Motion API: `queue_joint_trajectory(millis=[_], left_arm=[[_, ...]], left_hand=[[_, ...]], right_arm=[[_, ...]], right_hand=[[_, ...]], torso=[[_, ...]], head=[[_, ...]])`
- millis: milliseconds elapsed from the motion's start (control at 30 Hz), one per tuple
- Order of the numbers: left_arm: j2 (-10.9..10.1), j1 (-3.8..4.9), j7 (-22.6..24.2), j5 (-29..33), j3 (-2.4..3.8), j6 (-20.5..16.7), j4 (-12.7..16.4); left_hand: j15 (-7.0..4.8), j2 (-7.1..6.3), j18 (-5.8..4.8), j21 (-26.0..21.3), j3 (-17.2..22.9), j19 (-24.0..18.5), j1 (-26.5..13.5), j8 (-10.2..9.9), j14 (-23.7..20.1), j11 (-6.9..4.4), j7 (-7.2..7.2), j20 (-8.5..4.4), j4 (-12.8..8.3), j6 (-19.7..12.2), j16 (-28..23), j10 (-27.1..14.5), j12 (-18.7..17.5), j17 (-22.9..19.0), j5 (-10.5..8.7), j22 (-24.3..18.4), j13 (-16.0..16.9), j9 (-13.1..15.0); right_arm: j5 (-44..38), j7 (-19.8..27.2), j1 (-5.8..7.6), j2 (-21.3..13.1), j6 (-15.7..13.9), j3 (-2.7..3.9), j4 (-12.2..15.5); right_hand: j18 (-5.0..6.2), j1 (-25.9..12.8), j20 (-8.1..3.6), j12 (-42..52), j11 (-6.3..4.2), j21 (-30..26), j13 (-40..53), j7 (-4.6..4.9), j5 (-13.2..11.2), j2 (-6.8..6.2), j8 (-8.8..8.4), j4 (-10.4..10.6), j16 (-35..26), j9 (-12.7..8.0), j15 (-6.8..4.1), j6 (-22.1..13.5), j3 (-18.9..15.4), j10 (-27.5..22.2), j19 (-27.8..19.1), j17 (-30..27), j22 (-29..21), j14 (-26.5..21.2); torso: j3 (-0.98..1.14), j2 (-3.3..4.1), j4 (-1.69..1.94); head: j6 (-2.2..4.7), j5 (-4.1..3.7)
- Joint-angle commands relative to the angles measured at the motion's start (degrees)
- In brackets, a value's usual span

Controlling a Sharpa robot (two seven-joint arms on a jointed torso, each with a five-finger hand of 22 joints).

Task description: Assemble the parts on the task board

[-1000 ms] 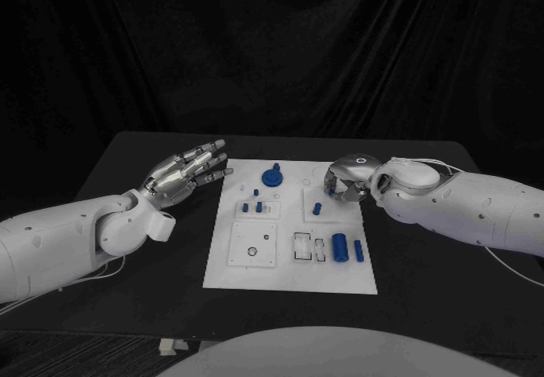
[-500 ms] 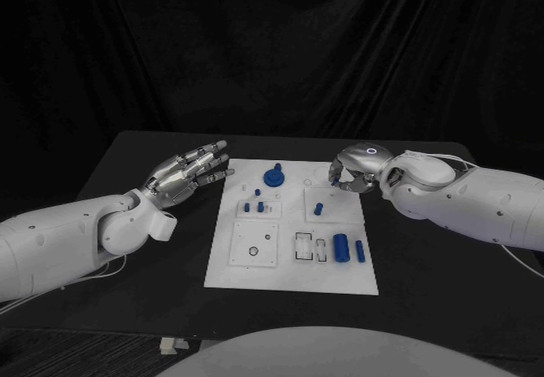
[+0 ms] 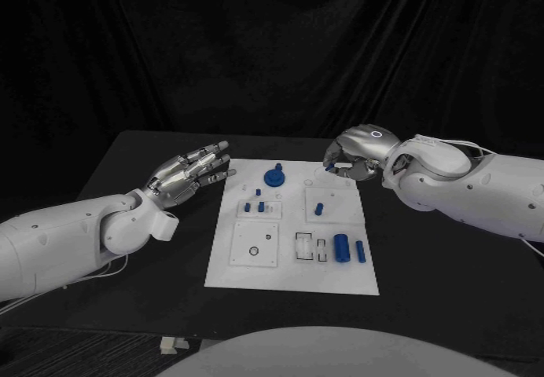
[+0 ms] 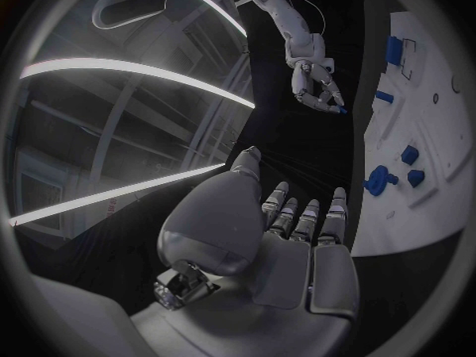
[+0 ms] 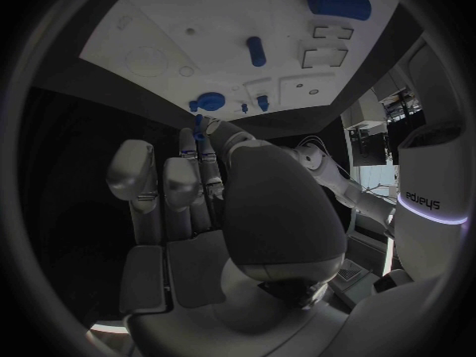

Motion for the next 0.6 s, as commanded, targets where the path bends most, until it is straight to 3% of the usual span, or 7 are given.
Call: queue_joint_trajectory(millis=[33, 167, 333, 433, 600], left_arm=[[0.1, -0.09, 2.0, 0.5, 0.06, 0.3, 0.2], [0.1, -0.17, 4.4, 0.5, 0.06, -0.5, 0.7], [0.0, -0.35, 6.4, 0.5, 0.06, -2.0, 1.2], [0.0, -0.46, 6.1, 0.5, 0.05, -2.6, 1.0], [-0.2, -0.69, 6.2, 0.5, 0.05, -3.4, 1.2]], left_hand=[[-0.21, 0.16, 0.53, 0.1, 0.1, 0.4, 0.6, 0.6, 0.1, 0.02, 0.02, -0.15, -0.5, 1.1, 0.3, 0.6, 0.5, 0.0, 0.36, 0.0, 0.1, 0.2], [-1.24, 0.02, 0.61, -0.1, -0.1, 0.3, 0.7, 1.1, 0.0, -0.02, 0.02, -0.53, -0.7, 2.2, 0.2, 1.1, 1.0, 0.0, 0.65, -0.5, 0.2, 0.3], [-3.7, 0.01, 0.6, -0.9, -0.6, -1.3, 0.6, 1.5, -1.0, -0.35, -0.34, -2.24, -0.2, 2.6, -0.6, 1.1, 1.5, -0.3, 0.45, -2.9, 0.2, 0.3], [-3.52, -0.06, 0.54, -1.4, -0.9, -3.1, 0.5, 1.4, -1.6, -0.4, -0.45, -3.13, 0.3, 1.9, -1.2, 0.7, 1.5, -0.5, 0.1, -5.2, 0.2, 0.2], [-3.68, -0.09, 0.65, -1.4, -1.1, -3.3, 0.3, 1.3, -1.7, -0.66, -0.7, -4.06, 0.6, 1.2, -1.3, 0.5, 1.5, -0.5, -0.1, -5.5, 0.1, 0.1]], right_arm=[[-1.9, -1.7, 0.14, 0.1, 1.5, 0.01, 2.1], [-3.6, -1.5, -0.17, 1.4, 3.2, 0.01, 4.4], [-4.4, -1.3, -0.92, 4.6, 4.2, 0.01, 4.9], [-4.6, -1.3, -1.43, 6.8, 5.1, 0.01, 4.5], [-4.6, -1.4, -2.25, 9.4, 6.9, 0.01, 3.9]], right_hand=[[0.03, 0.0, 0.35, -0.5, -0.04, 0.0, 0.1, 0.14, -0.7, -0.29, -0.24, 0.1, -0.4, 0.2, 0.09, 0.1, 0.4, 0.5, 0.0, -0.1, 7.4, -0.2], [0.04, 0.0, 0.36, -0.7, 0.0, -0.1, 0.1, 0.16, -1.1, -0.34, -0.38, 0.1, -0.5, 0.2, 0.11, 0.0, 0.4, 0.6, -0.1, -0.2, 7.4, -0.2], [0.03, 0.0, 0.37, -1.0, 0.02, -0.1, 0.1, 0.17, -1.5, -0.34, -0.53, 0.0, -0.4, 0.2, 0.11, -0.1, 0.5, 0.6, -0.1, 0.0, 7.4, -0.1], [-0.13, 0.1, 0.37, -1.3, 0.05, 0.8, 0.1, 0.22, -1.6, -0.38, -0.69, -0.1, 0.1, 0.2, 0.12, -0.3, 0.6, 0.6, 0.3, 1.2, 7.6, 0.3], [-0.14, 0.1, 0.37, -1.4, 0.05, 0.8, 0.1, 0.23, -1.6, -0.36, -0.75, -0.1, 0.1, 0.2, 0.11, -0.3, 0.6, 0.7, 0.4, 1.2, 7.6, 0.4]], torso=[[-0.01, -0.03, 0.01], [0.0, 0.03, -0.01], [0.0, 0.04, 0.0], [0.03, 0.09, 0.04], [0.01, 0.05, 0.04]], head=[[-0.01, -0.04], [-0.01, -0.07], [-0.01, 0.6], [-0.01, 1.03], [-0.01, 2.06]])
